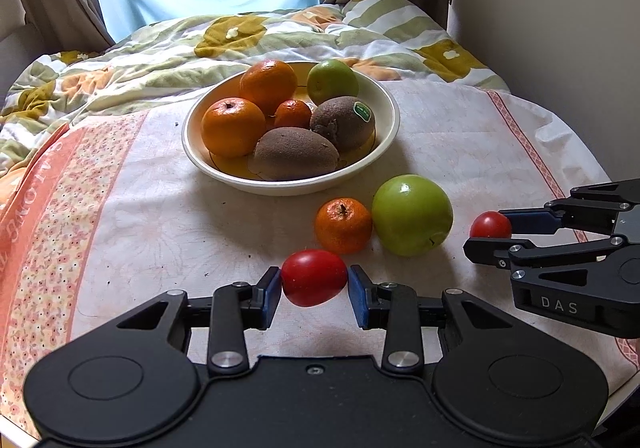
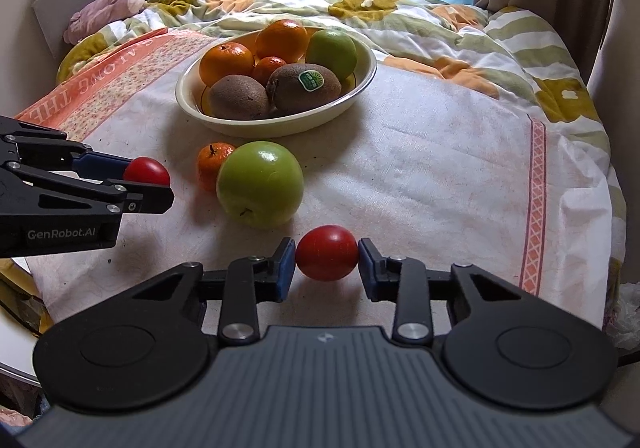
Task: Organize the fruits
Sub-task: 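Carry the tomato into the bowl and open the left gripper while the right carries its tomato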
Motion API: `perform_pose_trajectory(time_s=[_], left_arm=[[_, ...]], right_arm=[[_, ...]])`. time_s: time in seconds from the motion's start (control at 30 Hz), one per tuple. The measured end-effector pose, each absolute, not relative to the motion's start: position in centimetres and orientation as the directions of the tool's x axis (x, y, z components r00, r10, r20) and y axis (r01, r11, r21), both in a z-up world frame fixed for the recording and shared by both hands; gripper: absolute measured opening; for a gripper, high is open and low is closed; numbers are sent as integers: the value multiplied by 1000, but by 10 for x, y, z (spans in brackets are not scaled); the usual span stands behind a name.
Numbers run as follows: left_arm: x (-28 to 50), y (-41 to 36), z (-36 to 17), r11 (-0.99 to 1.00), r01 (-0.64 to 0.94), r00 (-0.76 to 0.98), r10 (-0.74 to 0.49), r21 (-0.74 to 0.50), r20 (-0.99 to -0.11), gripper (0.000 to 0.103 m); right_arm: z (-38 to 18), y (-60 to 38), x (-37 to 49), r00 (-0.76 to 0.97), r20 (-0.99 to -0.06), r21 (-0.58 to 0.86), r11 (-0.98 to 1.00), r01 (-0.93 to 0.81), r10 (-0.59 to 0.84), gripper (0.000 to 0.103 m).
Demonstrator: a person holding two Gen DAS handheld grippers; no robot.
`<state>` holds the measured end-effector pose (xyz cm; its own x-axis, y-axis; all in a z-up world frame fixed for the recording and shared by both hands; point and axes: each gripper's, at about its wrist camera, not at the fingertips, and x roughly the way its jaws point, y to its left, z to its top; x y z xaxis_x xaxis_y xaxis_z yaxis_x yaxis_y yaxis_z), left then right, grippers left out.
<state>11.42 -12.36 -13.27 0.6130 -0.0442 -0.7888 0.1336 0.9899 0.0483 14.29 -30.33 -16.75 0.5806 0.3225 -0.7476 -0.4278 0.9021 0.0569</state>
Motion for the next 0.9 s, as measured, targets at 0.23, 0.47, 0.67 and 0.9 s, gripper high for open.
perform_pose_trajectory(time_s=[0.23, 0.47, 0.67, 0.9], left_arm=[[108, -117, -109, 993, 112, 642, -42, 39, -766, 40], [104, -105, -73, 995, 98, 682, -41, 35, -730, 40], [114, -88, -44, 995, 93, 717, -45, 32, -696, 40], [142, -63, -21, 992, 118, 738, -66, 32, -671, 40]], right_arm=[[-147, -305, 138, 593, -737, 62, 906, -419, 325, 49], [-112, -305, 137, 617, -716, 88, 919, -383, 326, 49], [-81, -294, 145, 643, -693, 89, 923, -375, 327, 49], [-49, -270, 164, 677, -664, 97, 934, -345, 319, 49]])
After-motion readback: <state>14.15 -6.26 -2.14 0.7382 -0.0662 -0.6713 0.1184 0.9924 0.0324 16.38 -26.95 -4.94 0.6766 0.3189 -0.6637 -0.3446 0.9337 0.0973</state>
